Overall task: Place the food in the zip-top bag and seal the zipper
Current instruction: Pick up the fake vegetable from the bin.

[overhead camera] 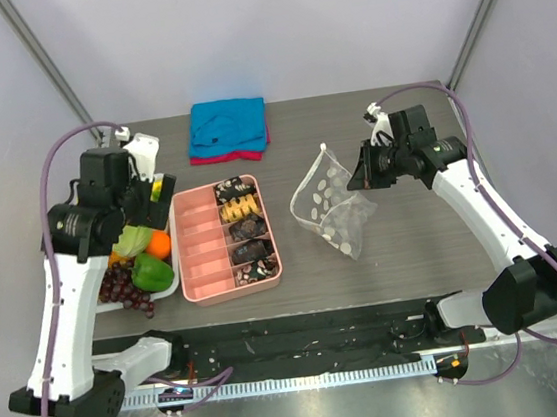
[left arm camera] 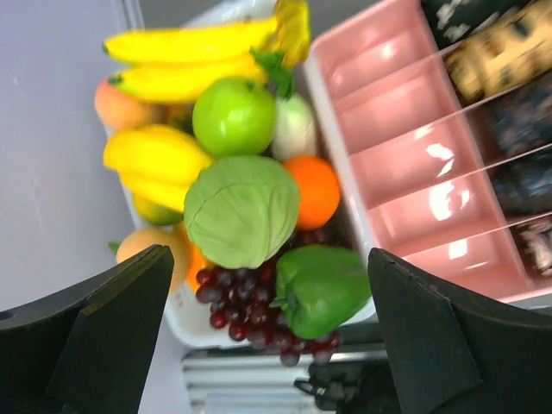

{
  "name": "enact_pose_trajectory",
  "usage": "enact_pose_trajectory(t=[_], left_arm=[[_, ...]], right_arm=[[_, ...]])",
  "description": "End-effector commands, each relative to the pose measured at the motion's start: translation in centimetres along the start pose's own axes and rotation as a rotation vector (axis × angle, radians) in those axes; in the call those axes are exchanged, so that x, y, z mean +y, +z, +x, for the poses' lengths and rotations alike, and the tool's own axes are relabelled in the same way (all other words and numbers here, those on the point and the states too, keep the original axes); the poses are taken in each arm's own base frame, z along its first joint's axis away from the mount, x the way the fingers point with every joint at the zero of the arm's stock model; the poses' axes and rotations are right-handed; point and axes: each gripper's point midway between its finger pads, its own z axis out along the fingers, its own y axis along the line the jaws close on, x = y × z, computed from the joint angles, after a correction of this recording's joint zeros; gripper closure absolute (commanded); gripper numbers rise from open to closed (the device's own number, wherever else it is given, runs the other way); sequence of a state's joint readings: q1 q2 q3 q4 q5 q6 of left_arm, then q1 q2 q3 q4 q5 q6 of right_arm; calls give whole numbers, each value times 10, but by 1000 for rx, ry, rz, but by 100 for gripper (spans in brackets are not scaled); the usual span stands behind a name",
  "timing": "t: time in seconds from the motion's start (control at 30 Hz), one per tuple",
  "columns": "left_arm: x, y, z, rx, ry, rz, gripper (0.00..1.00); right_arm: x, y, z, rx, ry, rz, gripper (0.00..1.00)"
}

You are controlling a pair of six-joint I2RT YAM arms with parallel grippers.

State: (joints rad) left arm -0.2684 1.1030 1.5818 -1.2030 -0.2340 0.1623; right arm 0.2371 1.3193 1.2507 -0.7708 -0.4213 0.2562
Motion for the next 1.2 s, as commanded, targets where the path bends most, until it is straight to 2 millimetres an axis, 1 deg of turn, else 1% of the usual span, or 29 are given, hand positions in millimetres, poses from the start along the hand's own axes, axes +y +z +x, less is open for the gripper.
enact_pose_trajectory(t=[0.0,0.13,0.17,0.2,0.27,0.33,0.4,0.53,0.73,0.93,0.97,1.03,1.17], left_arm=[[18,15,36,211,95,-91,0],[27,34,46,297,122,-128,0],[34,38,49,314,105,-148,0],[35,46,50,332,99,-135,0],[42,53,55,362,80,-143,0],[43,62,59,388,98,-135,0],[41,68,61,395,113,-118,0],[33,80,74,439,139,-68,0],[31,92,90,486,80,-7,0],[27,106,100,502,93,13,0],[27,109,98,487,92,7,0],[27,111,102,484,106,6,0],[31,112,101,473,117,-10,0]], right_arm=[[10,-1,-12,-41,-50,-33,99],[13,-3,-10,-36,-64,-50,99],[14,-4,-9,-37,-66,-56,99],[14,-3,-9,-34,-65,-57,99],[15,-4,-8,-33,-69,-65,99],[16,-5,-8,-36,-75,-67,99],[16,-4,-6,-29,-74,-72,99],[17,-1,-3,-16,-73,-87,99],[18,0,-3,-9,-72,-98,99],[18,3,-4,-5,-70,-100,99],[18,4,-4,-3,-70,-101,99],[18,4,-5,-5,-71,-100,99],[17,4,-4,-1,-67,-98,99]])
